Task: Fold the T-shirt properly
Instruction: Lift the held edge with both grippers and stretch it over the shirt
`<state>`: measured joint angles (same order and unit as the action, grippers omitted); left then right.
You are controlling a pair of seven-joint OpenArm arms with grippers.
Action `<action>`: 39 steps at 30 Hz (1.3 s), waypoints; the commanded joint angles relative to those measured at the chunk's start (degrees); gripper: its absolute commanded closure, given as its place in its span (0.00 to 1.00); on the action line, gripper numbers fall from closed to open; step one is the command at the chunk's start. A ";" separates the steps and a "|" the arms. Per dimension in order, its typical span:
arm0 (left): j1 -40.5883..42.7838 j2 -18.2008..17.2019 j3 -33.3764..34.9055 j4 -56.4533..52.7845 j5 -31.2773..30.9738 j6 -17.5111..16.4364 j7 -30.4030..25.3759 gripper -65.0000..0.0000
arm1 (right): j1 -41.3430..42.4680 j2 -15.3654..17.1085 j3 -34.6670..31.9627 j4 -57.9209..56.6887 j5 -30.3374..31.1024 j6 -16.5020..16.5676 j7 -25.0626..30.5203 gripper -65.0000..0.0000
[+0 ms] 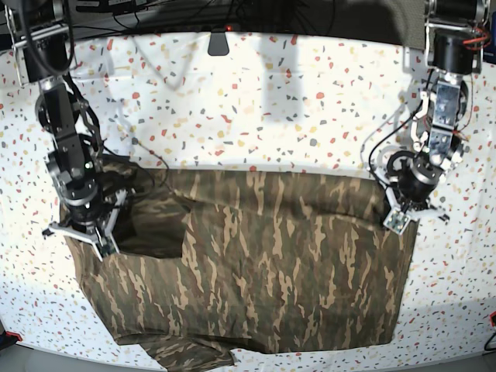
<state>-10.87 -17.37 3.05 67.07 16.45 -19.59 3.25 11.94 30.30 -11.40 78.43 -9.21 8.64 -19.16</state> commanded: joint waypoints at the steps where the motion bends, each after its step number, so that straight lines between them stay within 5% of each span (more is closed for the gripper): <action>1: -2.49 -0.35 -0.31 0.46 -0.46 0.98 -1.55 1.00 | 2.62 0.59 0.48 -0.02 -0.57 -0.17 1.31 1.00; 6: -6.64 0.22 -0.33 0.07 -0.46 0.98 -1.42 1.00 | 8.09 -0.98 0.48 -6.12 -0.09 0.28 2.69 1.00; 12: -8.31 0.24 -0.33 0.02 -0.46 0.98 -1.09 1.00 | 14.16 -3.48 0.48 -12.63 2.43 4.72 4.83 1.00; 23: -8.37 0.74 -0.31 -2.82 -0.48 0.98 -1.14 1.00 | 20.90 -6.80 0.48 -14.88 3.91 5.79 4.81 1.00; 32: -9.79 0.68 -0.31 -14.56 -0.02 1.09 -8.04 1.00 | 21.55 -9.53 0.48 -21.46 3.87 5.92 6.80 1.00; 39: -12.02 0.66 -0.33 -17.81 -0.02 5.29 -8.44 1.00 | 21.55 -11.08 0.48 -24.44 3.85 5.90 9.40 1.00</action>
<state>-21.17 -16.03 3.05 48.36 16.86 -15.16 -3.90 31.27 18.85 -11.29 53.15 -5.58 15.05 -11.29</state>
